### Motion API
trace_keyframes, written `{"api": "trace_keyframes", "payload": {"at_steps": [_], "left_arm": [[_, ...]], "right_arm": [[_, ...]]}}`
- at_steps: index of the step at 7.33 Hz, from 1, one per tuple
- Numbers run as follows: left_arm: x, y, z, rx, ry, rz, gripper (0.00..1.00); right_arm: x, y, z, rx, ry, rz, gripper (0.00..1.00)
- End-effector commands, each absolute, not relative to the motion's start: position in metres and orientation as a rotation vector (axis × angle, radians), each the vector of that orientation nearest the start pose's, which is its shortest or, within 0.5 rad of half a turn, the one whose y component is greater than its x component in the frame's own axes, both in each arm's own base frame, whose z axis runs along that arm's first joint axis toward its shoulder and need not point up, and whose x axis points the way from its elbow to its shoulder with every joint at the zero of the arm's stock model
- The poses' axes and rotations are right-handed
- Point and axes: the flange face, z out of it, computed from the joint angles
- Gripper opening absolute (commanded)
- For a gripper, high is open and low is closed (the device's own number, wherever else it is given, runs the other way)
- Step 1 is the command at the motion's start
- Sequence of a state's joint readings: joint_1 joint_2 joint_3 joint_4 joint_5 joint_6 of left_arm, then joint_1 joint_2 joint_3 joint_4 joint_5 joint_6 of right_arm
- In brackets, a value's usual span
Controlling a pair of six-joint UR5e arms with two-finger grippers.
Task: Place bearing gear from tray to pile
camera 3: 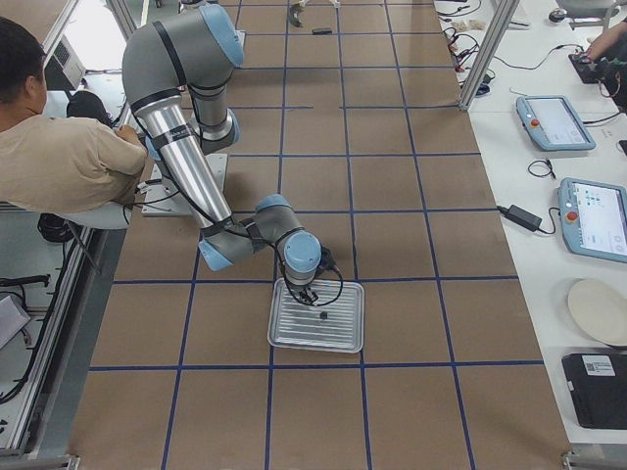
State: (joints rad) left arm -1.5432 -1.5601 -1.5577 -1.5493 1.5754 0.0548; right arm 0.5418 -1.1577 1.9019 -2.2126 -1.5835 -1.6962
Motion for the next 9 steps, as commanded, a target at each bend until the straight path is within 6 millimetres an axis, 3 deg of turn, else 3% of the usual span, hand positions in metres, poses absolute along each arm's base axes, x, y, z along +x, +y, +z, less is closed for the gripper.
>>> {"api": "trace_keyframes", "payload": {"at_steps": [1, 2, 3, 4, 5, 8, 9], "left_arm": [[-0.119, -0.495, 0.502, 0.041, 3.134, -0.072, 1.00], [-0.119, -0.495, 0.502, 0.041, 3.134, -0.072, 1.00], [-0.119, -0.496, 0.501, 0.041, 3.134, -0.069, 1.00], [-0.119, -0.495, 0.502, 0.043, 3.132, -0.072, 1.00], [-0.119, -0.495, 0.503, 0.043, 3.132, -0.074, 1.00], [-0.119, -0.495, 0.502, 0.043, 3.132, -0.072, 1.00], [-0.119, -0.495, 0.503, 0.045, 3.131, -0.074, 1.00]], "right_arm": [[-0.402, -0.396, 0.179, -0.992, 2.881, 0.055, 0.07], [-0.402, -0.395, 0.180, -0.984, 2.884, 0.060, 0.00], [-0.402, -0.394, 0.188, -0.979, 2.898, 0.061, 0.00], [-0.393, -0.395, 0.223, -0.927, 2.968, 0.042, 0.00], [-0.362, -0.396, 0.262, -0.802, 2.992, 0.035, 0.00], [-0.199, -0.435, 0.339, -0.555, 3.014, 0.108, 0.00], [-0.142, -0.442, 0.348, -0.453, 3.031, 0.125, 0.00]]}}
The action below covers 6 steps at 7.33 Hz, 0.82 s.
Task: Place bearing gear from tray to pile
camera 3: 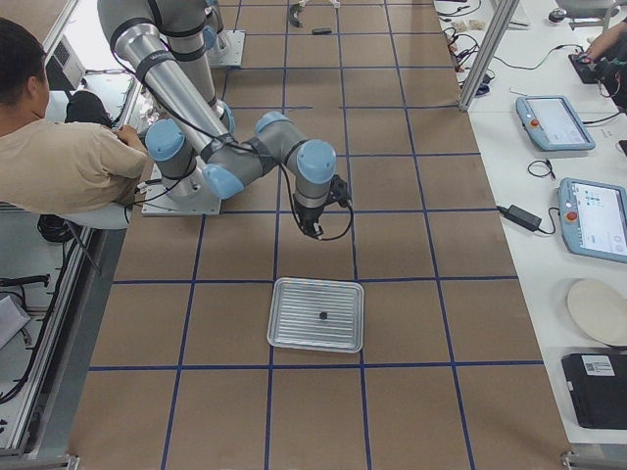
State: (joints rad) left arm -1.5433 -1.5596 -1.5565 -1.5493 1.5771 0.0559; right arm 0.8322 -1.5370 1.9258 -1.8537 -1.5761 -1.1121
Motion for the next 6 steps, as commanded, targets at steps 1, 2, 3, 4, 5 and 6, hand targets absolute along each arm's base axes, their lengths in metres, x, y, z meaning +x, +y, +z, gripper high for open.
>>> {"api": "trace_keyframes", "payload": {"at_steps": [1, 2, 3, 4, 5, 6], "left_arm": [[-0.119, -0.495, 0.503, 0.048, 3.131, -0.074, 1.00], [-0.119, -0.495, 0.503, 0.048, 3.131, -0.074, 1.00], [-0.119, -0.495, 0.502, 0.048, 3.131, -0.072, 1.00], [-0.119, -0.495, 0.502, 0.048, 3.131, -0.071, 1.00], [-0.119, -0.495, 0.502, 0.048, 3.131, -0.071, 1.00], [-0.119, -0.495, 0.503, 0.048, 3.131, -0.074, 1.00]], "right_arm": [[-0.083, -0.453, 0.350, -0.373, 3.057, 0.135, 0.00], [-0.021, -0.462, 0.352, -0.255, 3.076, 0.124, 0.00], [0.044, -0.465, 0.350, -0.116, 3.066, 0.109, 0.00], [0.100, -0.471, 0.343, -0.077, 3.082, 0.046, 0.00], [0.160, -0.475, 0.325, 0.030, 3.077, 0.003, 0.00], [0.230, -0.477, 0.299, 0.047, 3.034, -0.063, 0.00]]}}
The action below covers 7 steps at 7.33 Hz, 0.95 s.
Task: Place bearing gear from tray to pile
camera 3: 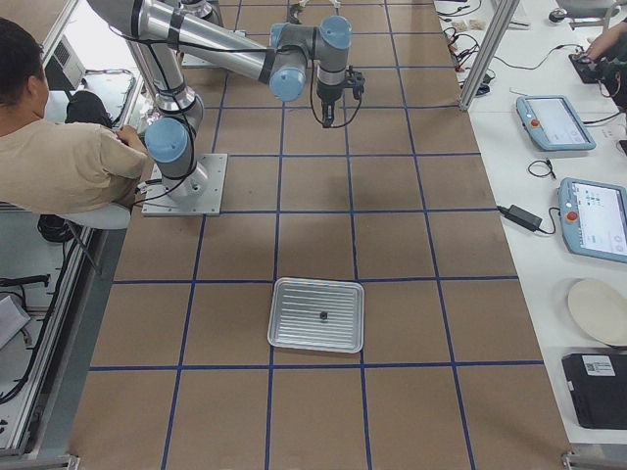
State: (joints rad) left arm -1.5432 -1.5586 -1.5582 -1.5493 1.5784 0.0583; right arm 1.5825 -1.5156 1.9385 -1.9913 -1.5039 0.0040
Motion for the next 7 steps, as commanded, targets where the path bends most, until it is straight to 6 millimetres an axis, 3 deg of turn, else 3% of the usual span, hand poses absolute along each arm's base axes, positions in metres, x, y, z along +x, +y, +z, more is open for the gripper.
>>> {"api": "trace_keyframes", "payload": {"at_steps": [1, 2, 3, 4, 5, 6, 7], "left_arm": [[-0.119, -0.494, 0.503, 0.048, 3.131, -0.074, 1.00], [-0.119, -0.495, 0.502, 0.048, 3.131, -0.072, 1.00], [-0.119, -0.494, 0.503, 0.048, 3.131, -0.071, 1.00], [-0.119, -0.494, 0.502, 0.053, 3.131, -0.069, 1.00], [-0.119, -0.494, 0.502, 0.055, 3.129, -0.067, 1.00], [-0.119, -0.493, 0.501, 0.062, 3.129, -0.059, 1.00], [-0.116, -0.493, 0.502, 0.055, 3.122, -0.051, 1.00]], "right_arm": [[0.284, -0.480, 0.274, 0.155, 2.991, -0.093, 0.00], [0.328, -0.482, 0.257, 0.182, 2.973, -0.110, 0.00], [0.355, -0.494, 0.244, 0.171, 2.969, -0.100, 0.01], [0.363, -0.508, 0.236, 0.179, 2.974, -0.087, 0.12], [0.363, -0.509, 0.237, 0.179, 2.979, -0.091, 0.99], [0.348, -0.515, 0.244, 0.179, 2.999, -0.067, 1.00], [0.323, -0.517, 0.277, 0.093, 3.010, -0.079, 1.00]]}}
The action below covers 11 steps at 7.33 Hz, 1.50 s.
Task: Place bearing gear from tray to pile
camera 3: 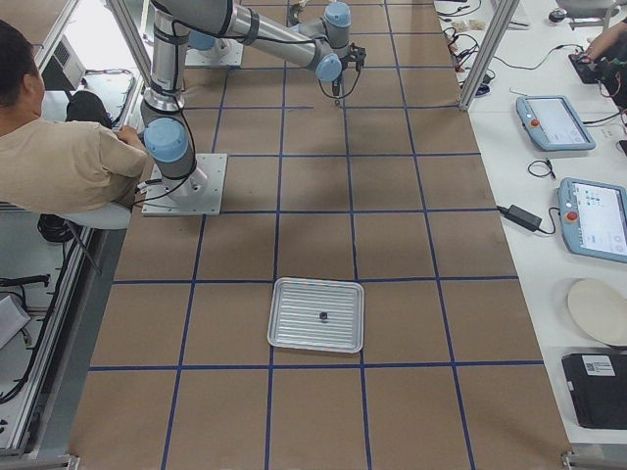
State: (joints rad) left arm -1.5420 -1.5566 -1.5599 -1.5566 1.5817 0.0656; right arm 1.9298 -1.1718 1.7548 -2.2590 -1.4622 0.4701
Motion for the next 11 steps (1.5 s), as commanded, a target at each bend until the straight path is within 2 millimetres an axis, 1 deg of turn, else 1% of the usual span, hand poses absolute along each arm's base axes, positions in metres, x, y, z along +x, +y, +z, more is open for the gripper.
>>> {"api": "trace_keyframes", "payload": {"at_steps": [1, 2, 3, 4, 5, 6, 7, 8, 9, 10, 11], "left_arm": [[-0.115, -0.492, 0.502, 0.058, 3.098, -0.051, 1.00], [-0.115, -0.502, 0.490, 0.031, 3.114, -0.025, 1.00], [-0.118, -0.510, 0.479, 0.017, 3.122, 0.003, 1.00], [-0.142, -0.519, 0.466, 0.007, 3.143, -0.017, 1.00], [-0.176, -0.532, 0.447, 0.081, 3.144, -0.064, 1.00], [-0.207, -0.542, 0.416, 0.063, 3.143, -0.034, 1.00], [-0.229, -0.550, 0.383, 0.070, 3.140, 0.011, 1.00], [-0.247, -0.559, 0.358, 0.091, 3.144, -0.011, 1.00], [-0.274, -0.561, 0.335, 0.097, 3.145, -0.015, 1.00], [-0.301, -0.563, 0.311, 0.116, 3.151, -0.045, 1.00], [-0.317, -0.556, 0.278, 0.144, 3.137, 0.024, 1.00]], "right_arm": [[0.265, -0.525, 0.315, 0.106, 3.022, -0.052, 1.00], [0.194, -0.528, 0.352, 0.001, 3.035, -0.034, 1.00], [0.118, -0.527, 0.374, -0.050, 3.041, 0.004, 1.00], [0.028, -0.527, 0.379, -0.162, 3.076, 0.052, 1.00], [-0.056, -0.521, 0.377, -0.293, 3.104, 0.097, 1.00], [-0.132, -0.510, 0.376, -0.373, 3.131, 0.104, 1.00], [-0.207, -0.496, 0.368, -0.343, 3.149, 0.069, 1.00], [-0.268, -0.491, 0.341, -0.350, 3.163, 0.059, 1.00], [-0.325, -0.491, 0.304, -0.445, 3.190, 0.017, 1.00], [-0.378, -0.479, 0.266, -0.462, 3.198, -0.013, 1.00], [-0.405, -0.475, 0.231, -0.507, 3.177, -0.040, 1.00]]}}
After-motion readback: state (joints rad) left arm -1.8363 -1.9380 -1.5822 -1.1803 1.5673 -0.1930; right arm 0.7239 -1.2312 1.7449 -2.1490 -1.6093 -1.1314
